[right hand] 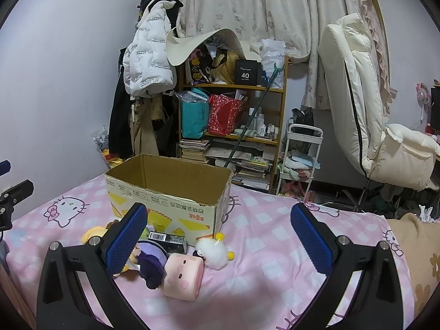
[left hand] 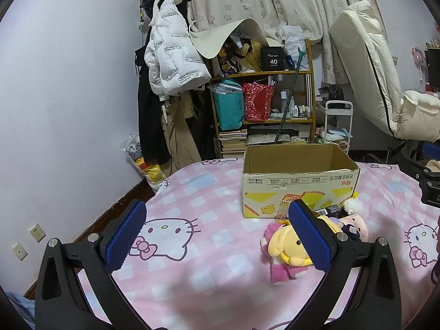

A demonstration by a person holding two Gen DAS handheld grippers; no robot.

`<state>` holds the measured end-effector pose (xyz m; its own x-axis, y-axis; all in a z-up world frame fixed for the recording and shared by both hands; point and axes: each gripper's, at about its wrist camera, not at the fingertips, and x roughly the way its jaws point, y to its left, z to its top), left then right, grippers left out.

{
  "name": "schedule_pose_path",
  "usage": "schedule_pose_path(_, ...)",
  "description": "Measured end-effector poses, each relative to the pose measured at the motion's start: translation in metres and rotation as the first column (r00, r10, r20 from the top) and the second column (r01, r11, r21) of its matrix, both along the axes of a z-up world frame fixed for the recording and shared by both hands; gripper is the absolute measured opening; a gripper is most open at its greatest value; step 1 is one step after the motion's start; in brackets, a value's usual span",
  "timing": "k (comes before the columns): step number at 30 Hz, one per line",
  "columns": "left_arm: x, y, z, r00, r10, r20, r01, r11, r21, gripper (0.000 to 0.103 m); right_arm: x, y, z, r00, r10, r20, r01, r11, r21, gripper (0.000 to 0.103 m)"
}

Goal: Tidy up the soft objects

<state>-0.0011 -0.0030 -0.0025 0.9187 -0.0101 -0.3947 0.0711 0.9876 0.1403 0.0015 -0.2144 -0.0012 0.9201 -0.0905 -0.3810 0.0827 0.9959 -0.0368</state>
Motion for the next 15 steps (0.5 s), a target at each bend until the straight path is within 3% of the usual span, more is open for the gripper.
schedule_pose_path(15, -0.001, 0.0008, -0.0004, 1.0, 0.0, -0.001, 0.0, 1.0, 0.002, 0.102, 0.0051, -0.0028, -0.0019, 1.0, 0.002, -0.013, -0.002, 1.0, 0.006, 0.103)
